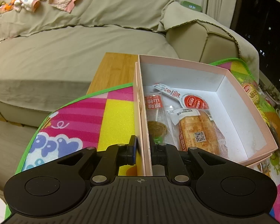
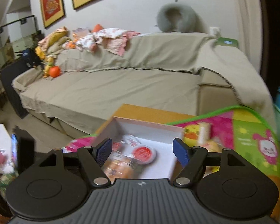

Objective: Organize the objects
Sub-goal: 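Lower the bread packet into the box and open the right gripper, then move the right gripper back over the remaining snacks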

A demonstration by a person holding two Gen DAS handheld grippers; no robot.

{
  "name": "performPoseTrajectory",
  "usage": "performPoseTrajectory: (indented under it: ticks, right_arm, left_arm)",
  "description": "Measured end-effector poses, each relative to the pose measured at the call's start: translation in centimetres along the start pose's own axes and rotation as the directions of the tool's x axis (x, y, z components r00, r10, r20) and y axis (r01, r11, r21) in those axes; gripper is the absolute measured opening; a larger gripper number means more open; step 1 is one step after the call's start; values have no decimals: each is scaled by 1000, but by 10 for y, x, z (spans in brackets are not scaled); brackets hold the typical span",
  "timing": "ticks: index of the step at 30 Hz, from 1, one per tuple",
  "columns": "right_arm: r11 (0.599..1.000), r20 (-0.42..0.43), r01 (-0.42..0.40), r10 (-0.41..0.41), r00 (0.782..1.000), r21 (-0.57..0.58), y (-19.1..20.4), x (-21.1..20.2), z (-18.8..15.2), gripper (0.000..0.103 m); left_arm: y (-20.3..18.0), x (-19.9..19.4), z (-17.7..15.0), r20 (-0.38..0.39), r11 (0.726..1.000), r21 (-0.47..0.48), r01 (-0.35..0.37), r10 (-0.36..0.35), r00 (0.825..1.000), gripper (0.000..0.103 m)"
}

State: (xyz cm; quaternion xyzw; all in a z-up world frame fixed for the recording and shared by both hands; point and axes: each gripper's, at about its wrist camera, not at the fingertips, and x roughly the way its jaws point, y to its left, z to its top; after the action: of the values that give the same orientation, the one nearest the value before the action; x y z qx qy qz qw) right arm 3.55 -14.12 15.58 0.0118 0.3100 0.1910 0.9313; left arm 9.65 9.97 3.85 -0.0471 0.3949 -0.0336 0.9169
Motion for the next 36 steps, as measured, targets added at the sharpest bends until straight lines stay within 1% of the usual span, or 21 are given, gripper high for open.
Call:
performPoseTrajectory:
  ticks: [4,7,11,15,17,22,26,30,31,33,35,36]
  right_arm:
    - [998,-41,55,-54,998,12,-18,-2,-22,74]
    - [996,-84,94,-93,992,8,-28,-2,-41,74]
    - [989,-130,148,-146,981,-2,-39,-3,-67,74]
    - [979,-160,202,-202,966,-12,-47,-4,-90,76]
    - [976,-179,214,-215,960,-23,-48,-2,-101,76]
    - [983,-220,184,-180,959,-5,-45,2,-119,76]
    - [989,-234,145,-142,962,-5,-38,10,-125,76]
    - [992,-237,127,-127,963,-14,-32,20,-126,76]
    - [992,-238,127,-128,963,-21,-30,23,-125,76]
    - [991,-239,133,-137,961,-33,-28,27,-126,70]
    - [991,-250,133,-136,959,-29,-29,31,-126,55]
    - [990,-256,137,-139,957,-25,-30,32,-126,53]
  left_arm:
    - [0,1,1,-1,1000,2,-2,2,1000,13]
    - [0,1,1,-1,1000,2,-2,2,1000,13]
    - [0,1,1,-2,1000,5,-4,4,1000,13]
    - [1,1,-1,-1,1000,6,-6,6,1000,13]
    - [0,1,-1,-1,1000,8,-9,9,1000,12]
    - [0,0,-2,-2,1000,13,-16,16,1000,12]
    - [0,-1,-2,-3,1000,17,-19,20,1000,12]
    - [0,-1,-2,-4,1000,18,-20,20,1000,12]
    - [0,-1,-2,-3,1000,18,-20,20,1000,12]
    - [0,-1,-2,-4,1000,19,-20,20,1000,12]
    - [0,-2,-2,-4,1000,21,-21,21,1000,12]
    - [0,-2,-2,-4,1000,21,-21,21,1000,12]
